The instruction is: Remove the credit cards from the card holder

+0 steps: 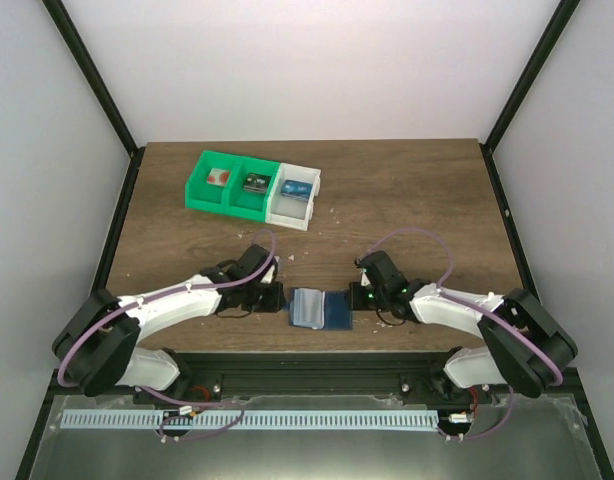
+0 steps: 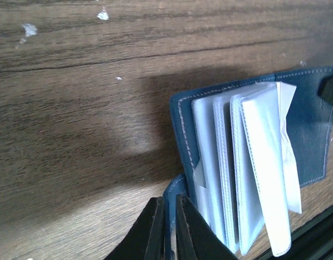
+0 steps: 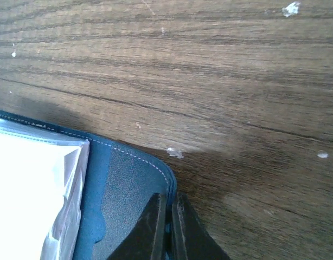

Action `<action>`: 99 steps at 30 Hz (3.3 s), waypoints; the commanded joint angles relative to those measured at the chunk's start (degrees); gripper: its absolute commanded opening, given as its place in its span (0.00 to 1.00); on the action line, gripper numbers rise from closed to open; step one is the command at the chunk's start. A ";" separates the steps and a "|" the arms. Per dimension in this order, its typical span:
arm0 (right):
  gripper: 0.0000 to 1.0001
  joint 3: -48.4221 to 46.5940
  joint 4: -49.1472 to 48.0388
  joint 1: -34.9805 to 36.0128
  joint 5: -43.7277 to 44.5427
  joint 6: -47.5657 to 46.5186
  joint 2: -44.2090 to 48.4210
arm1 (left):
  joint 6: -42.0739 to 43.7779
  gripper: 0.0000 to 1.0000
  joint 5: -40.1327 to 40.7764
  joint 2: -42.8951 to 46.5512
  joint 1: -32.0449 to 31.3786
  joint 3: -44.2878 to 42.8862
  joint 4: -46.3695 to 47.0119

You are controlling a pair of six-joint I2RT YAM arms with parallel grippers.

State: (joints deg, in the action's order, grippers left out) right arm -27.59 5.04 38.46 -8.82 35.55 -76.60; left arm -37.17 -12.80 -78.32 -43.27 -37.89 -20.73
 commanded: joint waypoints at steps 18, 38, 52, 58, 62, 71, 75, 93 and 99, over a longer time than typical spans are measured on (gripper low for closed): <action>0.16 -6.22 -2.56 -0.05 6.95 -2.96 -7.94 | 0.26 0.44 -11.82 7.37 9.25 1.46 1.55; 0.37 -20.62 10.88 9.66 -0.37 6.97 2.21 | 3.29 0.57 -6.43 4.28 9.25 3.42 7.40; 0.41 -22.80 10.42 15.88 8.11 8.14 -12.26 | 1.72 0.43 -3.88 -1.83 9.28 4.19 10.78; 0.40 -20.66 7.24 15.95 6.57 6.38 -13.73 | 1.39 0.36 -3.68 -2.98 9.25 4.84 10.83; 0.42 -19.64 6.13 15.92 5.34 7.82 -13.79 | 0.88 0.11 -5.48 -1.93 9.27 5.03 11.62; 0.56 -20.76 9.21 15.88 6.82 7.58 -13.04 | -1.48 0.00 -10.56 3.05 9.25 3.85 11.03; 0.62 -20.58 9.82 15.90 7.42 8.24 -10.95 | -3.71 0.00 -12.32 6.40 9.26 3.81 12.46; 0.58 -18.07 9.97 16.08 10.14 6.42 -11.09 | -4.96 0.00 -13.16 8.71 9.25 3.78 11.95; 0.65 -18.73 13.20 16.04 12.50 6.34 -9.34 | -3.89 0.00 -11.37 9.01 9.25 3.55 10.00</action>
State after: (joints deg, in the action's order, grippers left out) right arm -45.95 14.44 54.19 -0.40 42.28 -88.03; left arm -41.98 -25.21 -70.59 -34.11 -33.32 -9.76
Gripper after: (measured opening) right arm 0.618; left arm 0.038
